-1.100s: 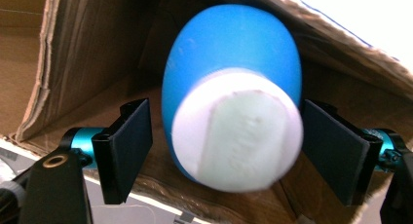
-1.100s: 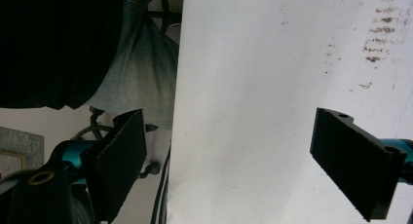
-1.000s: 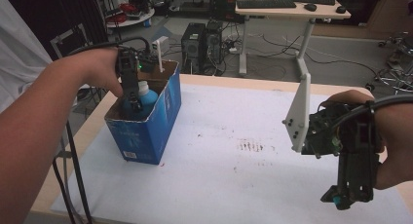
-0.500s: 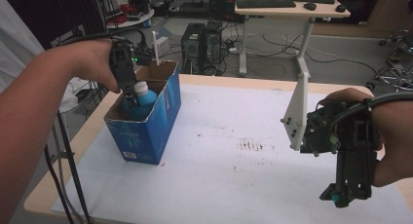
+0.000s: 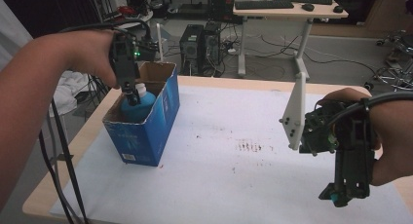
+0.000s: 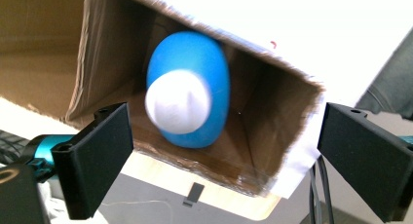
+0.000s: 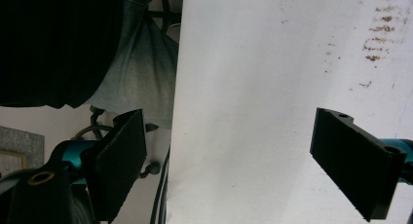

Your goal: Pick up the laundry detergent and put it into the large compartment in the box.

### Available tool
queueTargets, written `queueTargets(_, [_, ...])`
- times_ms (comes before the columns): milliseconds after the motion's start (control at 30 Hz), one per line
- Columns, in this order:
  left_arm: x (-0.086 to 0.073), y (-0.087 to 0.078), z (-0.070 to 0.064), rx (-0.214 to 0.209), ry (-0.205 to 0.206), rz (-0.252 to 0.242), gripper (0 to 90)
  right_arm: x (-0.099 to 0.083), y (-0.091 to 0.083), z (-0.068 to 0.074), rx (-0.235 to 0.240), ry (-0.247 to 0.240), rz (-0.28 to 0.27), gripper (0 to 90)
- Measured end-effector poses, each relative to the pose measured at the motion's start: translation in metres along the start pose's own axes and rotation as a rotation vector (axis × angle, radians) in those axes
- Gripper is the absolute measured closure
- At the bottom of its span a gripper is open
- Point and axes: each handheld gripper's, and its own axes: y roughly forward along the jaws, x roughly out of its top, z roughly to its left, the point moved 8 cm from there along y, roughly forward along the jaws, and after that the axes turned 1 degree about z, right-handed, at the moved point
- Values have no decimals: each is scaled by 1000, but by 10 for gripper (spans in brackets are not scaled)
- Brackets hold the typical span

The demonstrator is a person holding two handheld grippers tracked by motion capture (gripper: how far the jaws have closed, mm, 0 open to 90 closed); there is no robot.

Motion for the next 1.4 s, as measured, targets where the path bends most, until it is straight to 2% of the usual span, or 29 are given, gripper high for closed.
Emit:
queueTargets(267, [33, -16, -20, 42, 132, -46, 32, 0, 1, -5, -6, 2, -8, 127])
queueTargets(333, [42, -16, -27, 45, 166, -53, 32, 0, 1, -3, 0, 22, -4, 127])
queueTargets(367, [45, -15, -30, 42, 185, -47, 32, 0, 1, -5, -2, 9, -5, 127])
queueTargets(467, [52, -12, -36, 42, 207, -37, 32, 0, 1, -4, 1, 27, 6, 127])
queueTargets(500, [62, -10, -42, 41, 243, -43, 32, 0, 2, -6, -1, 17, -1, 127])
queueTargets(600, [71, -8, -48, 50, 269, -48, 33, -2, 2, -12, -5, 46, 7, 127])
queueTargets(633, [73, -9, -49, 59, 279, -45, 32, -2, 2, -15, -9, 34, -7, 127])
queueTargets(667, [75, -9, -51, 58, 281, -48, 32, -4, 1, -15, -6, 61, 3, 127])
queueTargets(700, [76, -10, -53, 59, 288, -50, 32, -4, 1, -17, -6, 68, -5, 127])
queueTargets(733, [78, -10, -54, 59, 292, -54, 33, -4, 2, -21, -7, 51, -12, 127])
queueTargets(833, [83, -11, -59, 56, 302, -57, 32, -7, 2, -24, -1, 76, -5, 127])
queueTargets(867, [85, -10, -60, 57, 304, -54, 32, -7, 3, -26, -3, 71, -13, 127])
queueTargets(1067, [98, -10, -71, 42, 342, -68, 33, -17, 0, -33, 3, 121, -16, 127])
queueTargets(1233, [102, -6, -78, 31, 358, -66, 32, -25, -2, -37, 0, 131, -18, 127])
queueTargets(1400, [106, 0, -79, 17, 352, -59, 32, -27, -5, -41, -4, 133, -28, 127])
